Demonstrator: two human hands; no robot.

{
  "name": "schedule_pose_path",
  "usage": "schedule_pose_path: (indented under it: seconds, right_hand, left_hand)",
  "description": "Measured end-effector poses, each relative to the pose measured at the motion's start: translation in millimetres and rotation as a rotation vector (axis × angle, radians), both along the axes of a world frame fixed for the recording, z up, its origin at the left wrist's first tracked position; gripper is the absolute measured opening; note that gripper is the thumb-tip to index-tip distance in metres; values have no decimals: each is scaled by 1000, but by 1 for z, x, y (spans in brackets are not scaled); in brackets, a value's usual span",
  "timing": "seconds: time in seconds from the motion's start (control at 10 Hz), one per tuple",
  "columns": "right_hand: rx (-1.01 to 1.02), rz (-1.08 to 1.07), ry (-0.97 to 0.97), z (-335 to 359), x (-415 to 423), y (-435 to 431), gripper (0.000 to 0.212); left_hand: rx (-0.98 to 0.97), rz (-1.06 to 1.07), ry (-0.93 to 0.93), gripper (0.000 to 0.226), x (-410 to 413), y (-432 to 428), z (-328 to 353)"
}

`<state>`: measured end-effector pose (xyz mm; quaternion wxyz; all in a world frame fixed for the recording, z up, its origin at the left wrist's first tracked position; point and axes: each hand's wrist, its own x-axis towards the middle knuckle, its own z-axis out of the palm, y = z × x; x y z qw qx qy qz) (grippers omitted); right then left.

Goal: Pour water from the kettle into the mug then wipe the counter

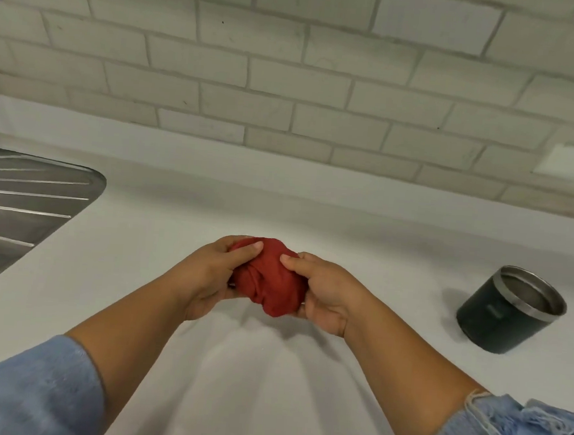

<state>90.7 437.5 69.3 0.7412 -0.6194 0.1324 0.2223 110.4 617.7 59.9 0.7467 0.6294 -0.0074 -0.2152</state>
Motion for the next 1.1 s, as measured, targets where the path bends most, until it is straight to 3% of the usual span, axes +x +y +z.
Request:
schedule_pose_path:
  seconds: [0.1, 0.2, 0.5, 0.6, 0.7, 0.8, 0.9, 1.0, 1.1]
  right_hand:
    - [-12, -33, 0, 1, 31, -14, 31]
    - [-20, -110, 18, 3, 73, -27, 31]
    - [-26, -178, -92, -19, 185, -52, 23]
    - [-180, -185, -192, -37, 200, -58, 28]
    - [-814, -133, -395, -55, 210, -67, 46]
    - [-1243, -34, -504, -63, 214, -72, 59]
    - [-1457, 18, -680, -69, 212, -73, 54]
    - [-1455, 323, -608, -73, 206, -69, 49]
    - [-1468, 350, -594, -76, 202, -69, 54]
  left_hand:
    - [49, 96, 51, 62, 16, -10, 0]
    - [225, 193, 52, 61, 29, -10, -4]
    - [323, 273, 13, 27, 45, 3, -17]
    - [338, 288, 1, 23, 47, 4, -21]
    - [363, 312, -9, 22, 49, 4, -22]
    - [368, 326, -25, 22, 52, 3, -20]
    - [377, 318, -47, 23, 53, 1, -17]
    - [382, 306, -52, 23, 48, 0, -12]
    - [393, 319, -62, 22, 39, 0, -9]
